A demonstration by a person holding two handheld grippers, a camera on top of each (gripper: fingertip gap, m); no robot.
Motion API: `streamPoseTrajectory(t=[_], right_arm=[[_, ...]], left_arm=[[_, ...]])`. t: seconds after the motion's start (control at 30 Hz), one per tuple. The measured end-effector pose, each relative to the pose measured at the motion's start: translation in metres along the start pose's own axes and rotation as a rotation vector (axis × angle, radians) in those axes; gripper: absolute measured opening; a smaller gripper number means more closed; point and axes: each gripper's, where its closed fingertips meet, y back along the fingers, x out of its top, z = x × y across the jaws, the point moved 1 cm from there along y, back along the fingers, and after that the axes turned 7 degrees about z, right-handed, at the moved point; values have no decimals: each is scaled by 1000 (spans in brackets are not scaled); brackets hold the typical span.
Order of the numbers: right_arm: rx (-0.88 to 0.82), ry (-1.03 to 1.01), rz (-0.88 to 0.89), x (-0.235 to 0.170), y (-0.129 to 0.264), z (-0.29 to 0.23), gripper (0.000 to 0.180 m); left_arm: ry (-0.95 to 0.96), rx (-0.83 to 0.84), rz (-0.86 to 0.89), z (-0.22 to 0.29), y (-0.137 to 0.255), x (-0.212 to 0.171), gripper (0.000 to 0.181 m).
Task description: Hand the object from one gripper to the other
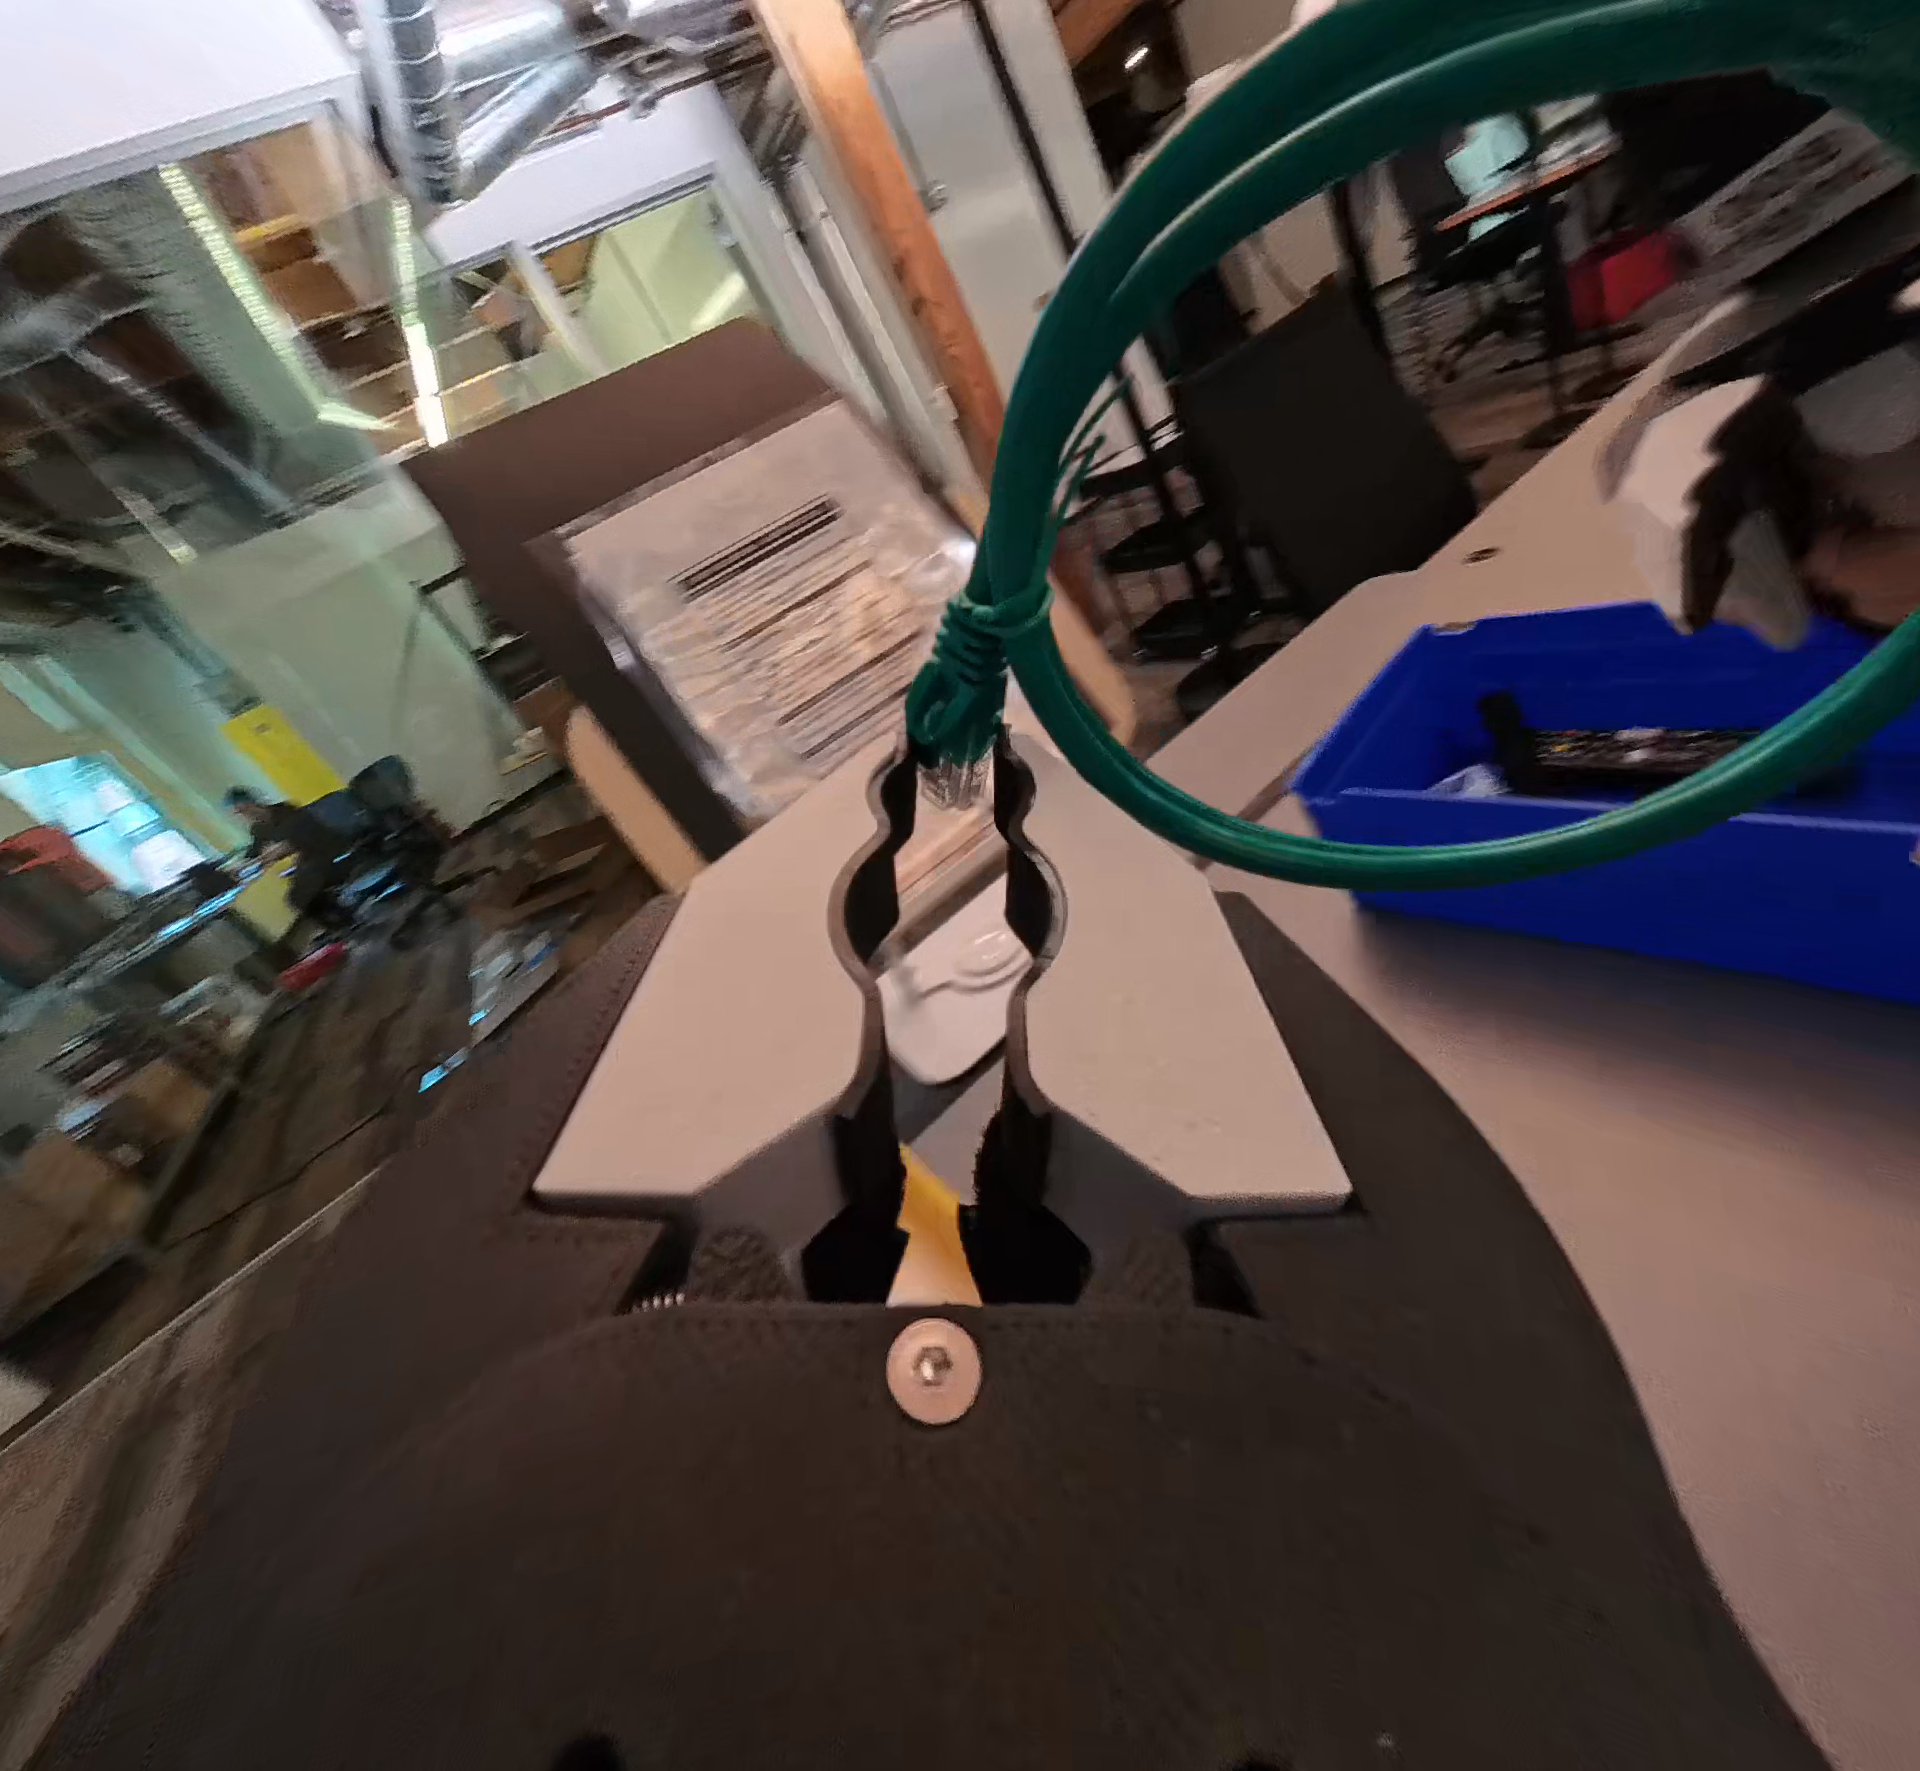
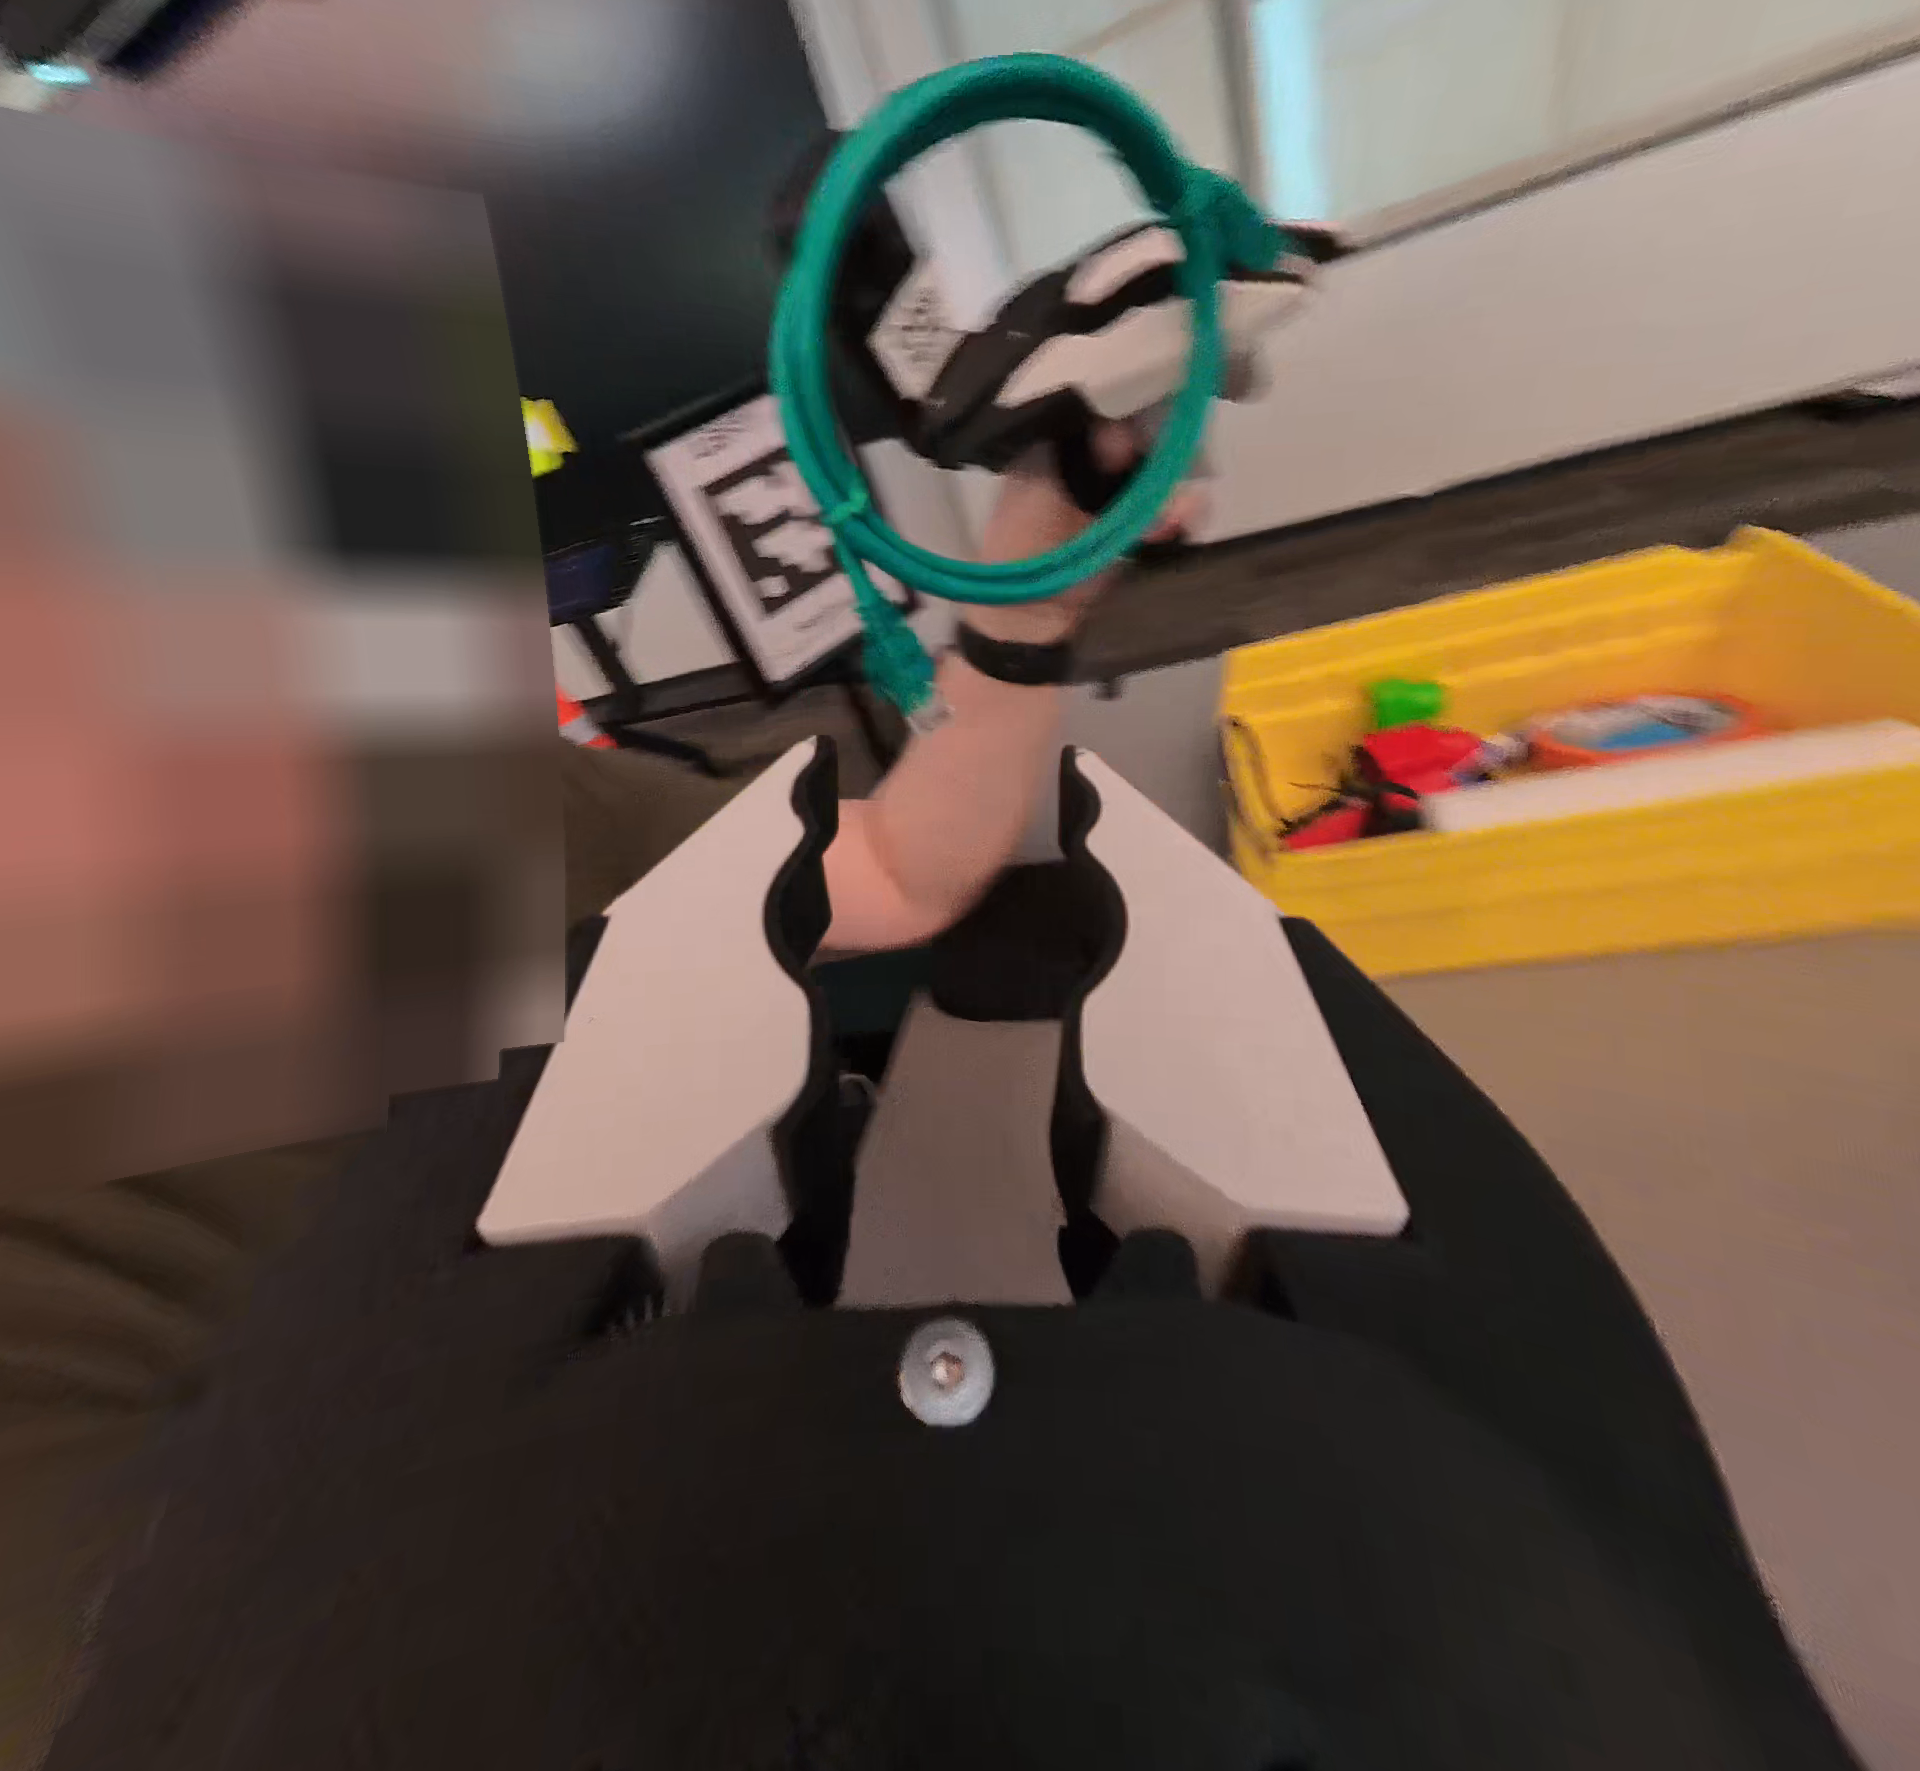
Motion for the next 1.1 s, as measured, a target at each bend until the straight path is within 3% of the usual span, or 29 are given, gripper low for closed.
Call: streamPoseTrajectory(t=[0.13, 0.27, 0.4, 0.53, 0.77, 0.97, 1.0, 1.03, 1.1], right_arm=[[-464, 132, -51, 1, 29, 66, 43], [-710, 415, -71, 19, 30, 86, 45], [-744, 659, -25, 34, -10, 71, 48], [-680, 649, 30, 32, -45, 55, 50], [-722, 344, -8, 18, -31, 67, 49], [-809, 276, -181, -7, -10, 92, 46], [-810, 261, -207, -12, -8, 95, 36], [-786, 243, -245, -18, -8, 96, 11], [-820, 250, -267, -19, 2, 104, 7]], left_arm=[[-111, 209, -148, -51, 18, -27, 12], [-141, 305, -269, -78, 29, -53, 12], [-214, 296, -304, -68, 19, -55, 12], [-359, 225, -324, -32, -5, -54, 13], [-633, 107, -344, 24, -35, -59, 13], [-734, 15, -362, 56, -46, -67, 13], [-738, 1, -357, 61, -47, -68, 12], [-736, -5, -359, 63, -48, -69, 13], [-705, 5, -324, 65, -49, -66, 16]])
